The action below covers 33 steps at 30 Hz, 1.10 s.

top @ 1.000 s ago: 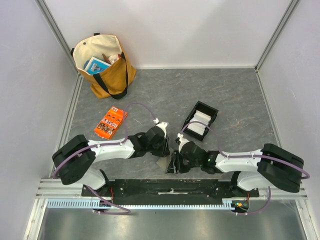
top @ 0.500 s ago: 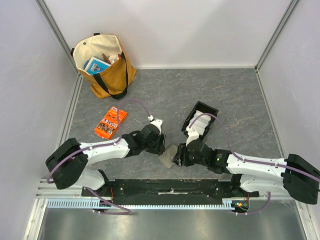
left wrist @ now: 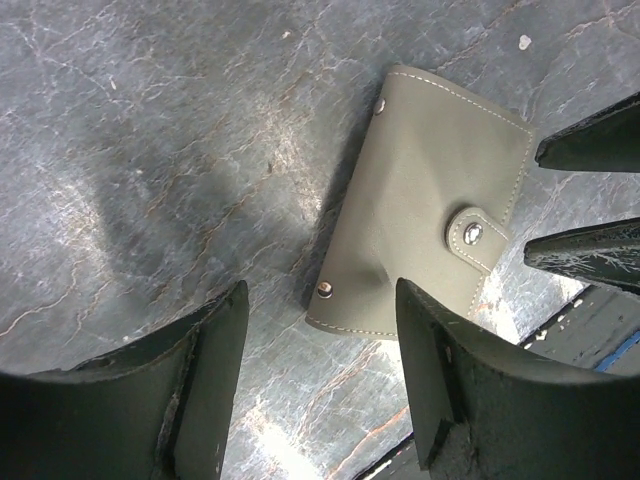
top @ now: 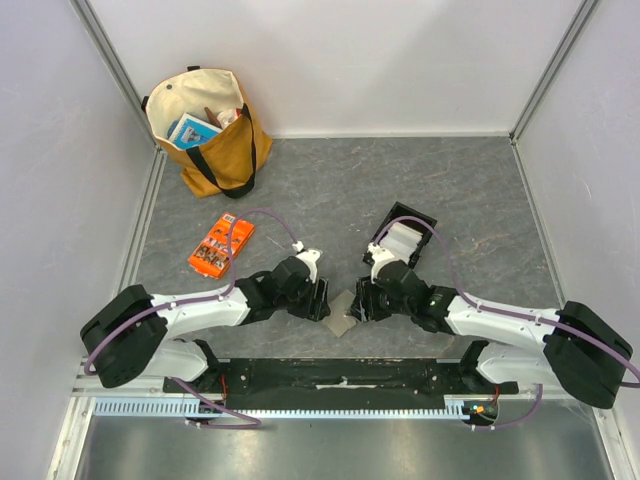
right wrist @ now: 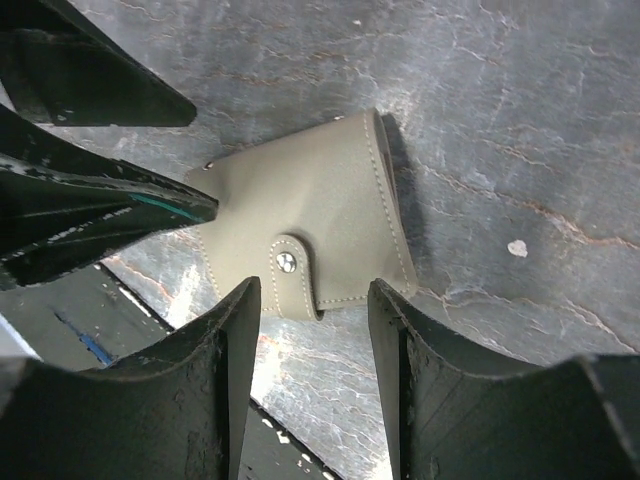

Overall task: Put the credit cards into the card holder
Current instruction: Open the card holder at the center of the board.

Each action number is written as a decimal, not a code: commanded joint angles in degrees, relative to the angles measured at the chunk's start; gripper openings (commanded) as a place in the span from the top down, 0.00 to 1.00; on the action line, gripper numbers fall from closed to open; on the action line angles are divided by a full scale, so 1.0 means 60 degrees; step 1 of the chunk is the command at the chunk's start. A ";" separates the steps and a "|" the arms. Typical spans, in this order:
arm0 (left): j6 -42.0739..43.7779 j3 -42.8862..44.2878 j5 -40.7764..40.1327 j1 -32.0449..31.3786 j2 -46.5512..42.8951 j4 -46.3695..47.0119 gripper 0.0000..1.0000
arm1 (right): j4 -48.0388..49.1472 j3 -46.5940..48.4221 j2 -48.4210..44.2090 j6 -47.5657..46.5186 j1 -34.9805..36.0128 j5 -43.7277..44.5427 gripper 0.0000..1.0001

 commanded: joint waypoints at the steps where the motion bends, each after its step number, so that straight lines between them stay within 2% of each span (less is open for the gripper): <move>1: -0.0121 -0.0030 0.0161 0.0014 -0.0140 0.0450 0.32 | 0.0514 0.0388 -0.0044 -0.0542 -0.0135 -0.0717 0.46; 10: 0.0026 -0.0044 0.1082 0.0029 0.0474 0.1123 0.32 | 0.1083 0.0198 0.0820 -0.0543 -0.0237 -0.1435 0.48; 12: -0.0004 -0.0088 0.1214 0.0014 0.0723 0.1269 0.39 | 0.1129 0.0124 0.0878 -0.0542 -0.0266 -0.1465 0.50; 16: -0.0033 -0.0103 0.1332 0.0014 0.1119 0.1358 0.48 | 0.1495 -0.0125 0.0980 -0.0484 -0.0354 -0.1859 0.55; 22: -0.0019 -0.0074 0.1245 0.0014 0.1339 0.1475 0.62 | 0.1671 -0.0242 0.1303 -0.0338 -0.0369 -0.2724 0.56; 28: -0.0048 -0.0030 0.1025 0.0014 0.1368 0.1431 0.75 | 0.0795 -0.0316 0.0806 -0.0395 -0.0384 -0.2053 0.55; 30: 0.0011 -0.0030 0.1069 0.0014 0.1427 0.1431 0.82 | 0.0297 -0.0257 0.0543 -0.0498 -0.0442 -0.1585 0.53; 33: 0.0054 0.0029 0.1098 0.0029 0.1486 0.1431 0.83 | 0.0104 -0.0301 0.0351 -0.0586 -0.0545 -0.1348 0.55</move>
